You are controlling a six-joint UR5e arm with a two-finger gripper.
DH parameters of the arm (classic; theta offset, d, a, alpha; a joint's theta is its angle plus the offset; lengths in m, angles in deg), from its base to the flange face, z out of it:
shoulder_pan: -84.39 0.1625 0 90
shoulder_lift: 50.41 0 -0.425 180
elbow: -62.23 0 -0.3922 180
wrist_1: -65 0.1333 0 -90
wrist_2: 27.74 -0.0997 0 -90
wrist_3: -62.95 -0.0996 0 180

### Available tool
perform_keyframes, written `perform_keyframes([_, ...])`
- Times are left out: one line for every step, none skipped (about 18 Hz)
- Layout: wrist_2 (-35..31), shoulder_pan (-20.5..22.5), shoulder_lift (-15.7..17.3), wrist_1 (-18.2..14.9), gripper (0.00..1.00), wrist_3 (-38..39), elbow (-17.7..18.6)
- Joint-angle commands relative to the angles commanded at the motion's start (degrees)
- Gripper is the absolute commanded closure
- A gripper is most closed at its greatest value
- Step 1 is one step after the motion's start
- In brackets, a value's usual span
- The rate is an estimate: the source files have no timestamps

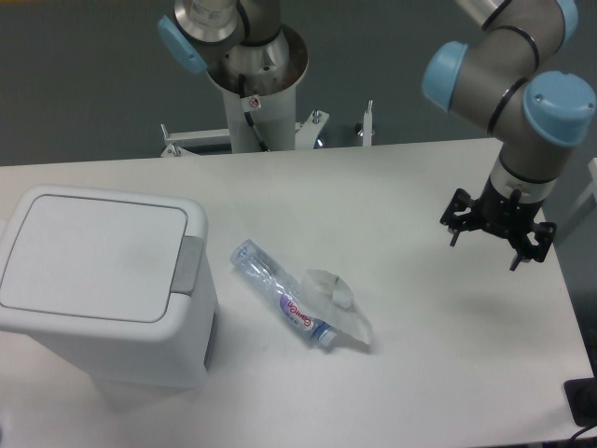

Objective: Open the trash can
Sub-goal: 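Move the gripper over the table toward the trash can's grey side button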

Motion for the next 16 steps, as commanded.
perform_keyframes([0.1, -0.3, -1.0, 1.3, 0.00, 0.3, -0.1])
perform_keyframes([0.3, -1.6, -1.1, 4.2, 0.00, 1.0, 0.6])
perform_keyframes([0.5, -2.8, -1.3, 5.3, 0.00, 5.6, 0.5])
perform_keyframes([3.7, -3.3, -1.2, 5.4, 0.00, 11.3, 0.1])
perform_keyframes([8.3, -3.3, -0.9, 5.4, 0.00, 14.0, -0.1])
perform_keyframes([13.3, -3.2, -0.3, 5.4, 0.00, 16.1, -0.3])
perform_keyframes([13.3, -3.5, 0.9, 5.3, 0.00, 16.5, -0.2])
perform_keyframes([13.9, -4.0, 1.4, 5.3, 0.00, 16.7, -0.2])
perform_keyframes([14.0, -4.4, 1.8, 5.1, 0.00, 16.9, -0.2])
perform_keyframes([14.1, -4.5, 2.2, 5.0, 0.00, 16.9, 0.1])
perform_keyframes([14.9, -4.7, 2.4, 5.0, 0.00, 16.9, 0.1])
perform_keyframes([16.4, -4.7, 2.7, 5.0, 0.00, 17.1, 0.0])
perform_keyframes([18.0, -4.6, 3.2, 4.9, 0.00, 17.5, 0.0])
perform_keyframes([19.2, -4.6, 3.6, 4.7, 0.00, 17.9, 0.0])
perform_keyframes([20.1, -4.6, 4.1, 4.6, 0.00, 18.5, 0.1])
perform_keyframes([20.9, -4.7, 4.7, 4.5, 0.00, 19.4, 0.3])
